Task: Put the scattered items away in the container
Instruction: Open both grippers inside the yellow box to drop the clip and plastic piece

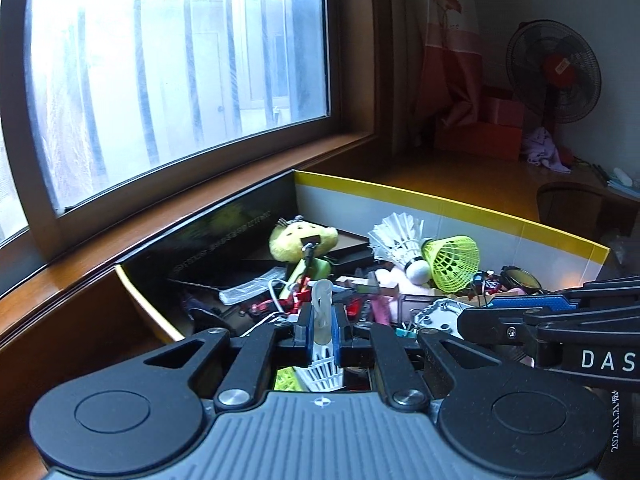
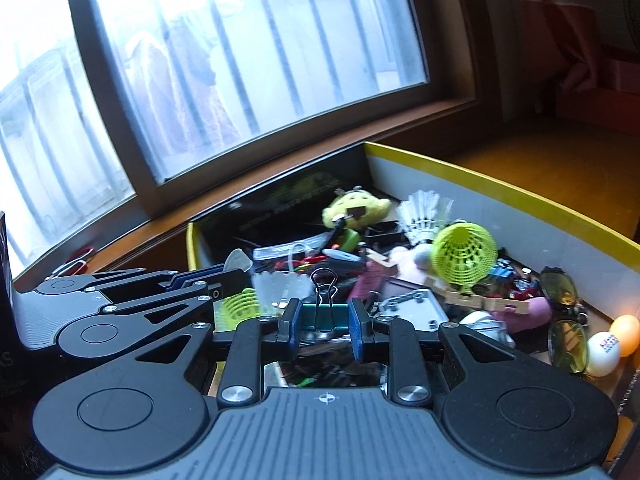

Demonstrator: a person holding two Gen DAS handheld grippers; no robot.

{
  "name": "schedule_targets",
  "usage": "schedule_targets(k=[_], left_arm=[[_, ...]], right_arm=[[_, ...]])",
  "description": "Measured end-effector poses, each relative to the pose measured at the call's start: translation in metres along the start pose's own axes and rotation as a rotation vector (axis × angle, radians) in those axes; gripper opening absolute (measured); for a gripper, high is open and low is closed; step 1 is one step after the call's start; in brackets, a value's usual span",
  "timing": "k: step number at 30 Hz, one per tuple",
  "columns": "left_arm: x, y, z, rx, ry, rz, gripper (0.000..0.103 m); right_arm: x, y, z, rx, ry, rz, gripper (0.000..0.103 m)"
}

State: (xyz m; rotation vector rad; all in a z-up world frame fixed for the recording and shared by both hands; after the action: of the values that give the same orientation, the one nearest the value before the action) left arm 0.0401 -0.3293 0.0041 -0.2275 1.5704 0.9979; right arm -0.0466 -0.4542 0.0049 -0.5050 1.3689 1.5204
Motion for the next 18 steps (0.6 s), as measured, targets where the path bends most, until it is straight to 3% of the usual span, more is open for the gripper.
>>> schedule_targets(k=[2,4,9,18], left_arm=[[0.0,-0.001,-0.003,-0.005,0.003,-0.007,0.026],[0.0,0.0,-0.005,-0.005,0.008,-0.012,0.028],[0.002,0.008,0.0,-0.017,0.023,-0.011,0.035],[0.017,0.046,0.034,-0.122,0.071,-0.018,0.052]], right_arm=[[0.001,0.0,-0.007,0.018,-0.013,0.002,0.026],[0.001,0.001,-0.013,0.035,-0.029,0.002,0.027],[0.001,0.005,-0.018,0.06,-0.052,-0.01,0.043],[0.001,0.009,0.012,0.01,0.001,-0.018,0.047]])
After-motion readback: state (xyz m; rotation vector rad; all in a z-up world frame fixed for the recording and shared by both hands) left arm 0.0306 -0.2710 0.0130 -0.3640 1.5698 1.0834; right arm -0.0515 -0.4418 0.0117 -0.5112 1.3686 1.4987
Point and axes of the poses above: each gripper's, at about its wrist camera, not at the fingertips, and y roughly against the way its jaws point, z to its left, x to its underside, the point moved 1 cm from there along -y, roughly the way its jaws point, and after that the axes turned 5 degrees about -z, right-handed, at the moved point
